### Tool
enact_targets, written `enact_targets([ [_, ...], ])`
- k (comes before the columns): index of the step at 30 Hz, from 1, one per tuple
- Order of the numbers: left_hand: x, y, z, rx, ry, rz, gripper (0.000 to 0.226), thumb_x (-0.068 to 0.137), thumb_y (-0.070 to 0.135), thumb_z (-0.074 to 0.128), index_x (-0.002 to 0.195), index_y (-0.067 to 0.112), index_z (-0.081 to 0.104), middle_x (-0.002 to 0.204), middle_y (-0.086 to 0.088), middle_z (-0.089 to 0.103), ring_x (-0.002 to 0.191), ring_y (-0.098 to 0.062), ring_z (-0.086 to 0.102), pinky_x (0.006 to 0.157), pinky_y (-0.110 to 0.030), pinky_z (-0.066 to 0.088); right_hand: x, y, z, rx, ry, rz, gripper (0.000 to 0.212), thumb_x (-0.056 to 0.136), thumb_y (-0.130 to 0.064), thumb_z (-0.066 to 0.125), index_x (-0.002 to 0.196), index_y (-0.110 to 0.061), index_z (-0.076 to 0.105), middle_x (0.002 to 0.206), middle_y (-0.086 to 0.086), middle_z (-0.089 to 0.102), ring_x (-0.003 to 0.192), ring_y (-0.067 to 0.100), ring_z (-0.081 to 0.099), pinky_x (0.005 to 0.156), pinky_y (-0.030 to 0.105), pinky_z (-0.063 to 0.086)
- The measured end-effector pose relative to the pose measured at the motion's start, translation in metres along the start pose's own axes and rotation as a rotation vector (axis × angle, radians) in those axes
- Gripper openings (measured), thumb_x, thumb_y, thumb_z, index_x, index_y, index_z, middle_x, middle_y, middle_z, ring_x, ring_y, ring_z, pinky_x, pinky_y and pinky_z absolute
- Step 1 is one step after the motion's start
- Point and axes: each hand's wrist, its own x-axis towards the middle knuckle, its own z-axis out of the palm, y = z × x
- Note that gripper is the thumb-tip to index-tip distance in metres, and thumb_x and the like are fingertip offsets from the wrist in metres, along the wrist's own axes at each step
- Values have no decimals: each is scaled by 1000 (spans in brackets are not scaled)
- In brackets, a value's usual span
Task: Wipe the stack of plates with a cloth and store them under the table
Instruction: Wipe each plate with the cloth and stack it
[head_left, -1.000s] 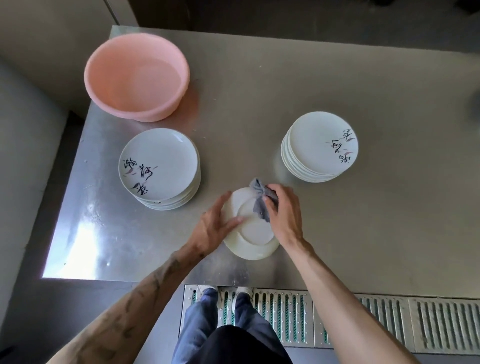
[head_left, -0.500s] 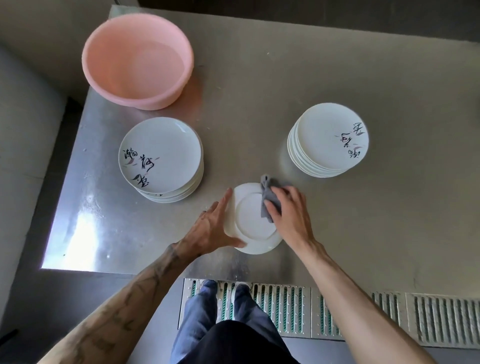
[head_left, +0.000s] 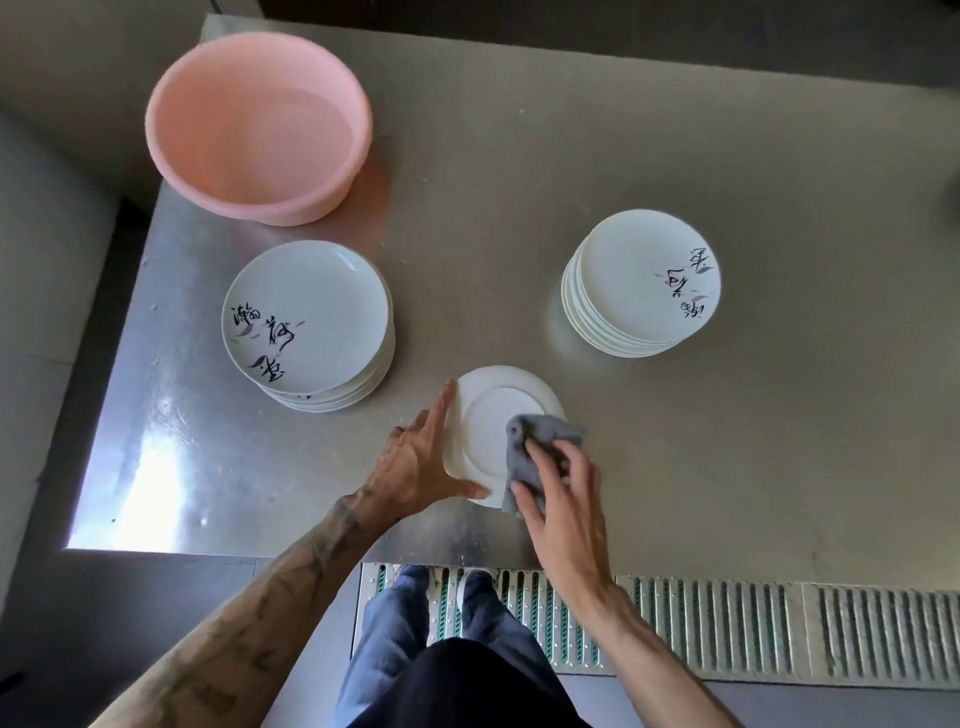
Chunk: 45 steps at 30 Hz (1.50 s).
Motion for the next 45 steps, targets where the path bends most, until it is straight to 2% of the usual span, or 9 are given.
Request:
enact_targets([
  [11, -7, 16, 7, -384, 176, -156, 130, 64, 31, 99, 159, 22, 12, 109, -16, 68, 90, -32, 66, 71, -28, 48, 11, -25, 14, 179, 60, 92, 56, 98, -29, 67, 150, -19, 49, 150, -1, 40, 134, 16, 40, 115, 28, 36],
  [14, -18, 14, 9, -590, 197, -187, 91, 79, 44, 86, 147, 30, 27, 100, -10, 72, 72, -18, 70, 61, -24, 53, 11, -14, 9, 200, 55, 84, 54, 98, -32, 65, 149, -20, 51, 146, -3, 42, 134, 12, 41, 116, 21, 31],
  [17, -18, 12, 0, -658, 226, -181, 59, 87, 40, 81, 129, 25, 42, 110, -7, 71, 86, -16, 73, 65, -27, 59, 28, -2, -6, 192, 13, 54, 49, 99, -27, 66, 145, -16, 55, 141, 1, 47, 130, 16, 47, 116, 28, 36],
  [22, -11, 25, 0, -692, 254, -191, 71, 73, 41, 81, 130, 17, 46, 116, -3, 63, 102, -29, 69, 76, -48, 63, 3, -18, 8, 122, 64, 13, 54, 95, -25, 71, 145, -20, 54, 148, 1, 42, 132, 19, 44, 113, 27, 37],
  [26, -8, 17, -1, -644, 118, -131, 110, 74, 26, 92, 158, 25, 21, 132, -12, 59, 114, -31, 67, 93, -49, 59, -3, -14, 13, 41, 73, -118, 45, 97, -25, 67, 141, -20, 60, 145, 3, 46, 126, 22, 47, 108, 33, 46],
  [29, -9, 8, 0, -480, 54, 12, 135, 70, 14, 95, 164, 18, -1, 141, -22, 54, 113, -30, 63, 95, -44, 55, 24, 0, 0, -47, 46, -167, 43, 97, -25, 67, 139, -20, 63, 146, 4, 49, 125, 23, 48, 103, 30, 49],
  [31, -8, 8, 3, -334, 106, 97, 132, 70, 14, 96, 162, 6, 2, 137, -28, 55, 105, -32, 62, 89, -39, 54, 34, 4, -3, -77, 41, -171, 43, 96, -24, 68, 138, -18, 64, 145, 4, 51, 124, 24, 49, 104, 30, 48],
  [35, -3, 9, 4, -384, 146, 86, 133, 65, 22, 99, 163, 10, 10, 151, -20, 47, 132, -31, 52, 103, -33, 46, 23, 2, 6, -142, 10, -260, 44, 94, -29, 71, 137, -22, 64, 142, 1, 54, 123, 23, 50, 106, 32, 47],
  [45, -6, 7, 8, -542, 84, -2, 119, 69, 15, 96, 159, 22, 19, 111, -4, 71, 87, -4, 71, 83, -35, 59, 46, -10, 9, -145, -75, -373, 47, 94, -33, 67, 140, -26, 60, 142, 3, 50, 124, 26, 49, 106, 39, 47],
])
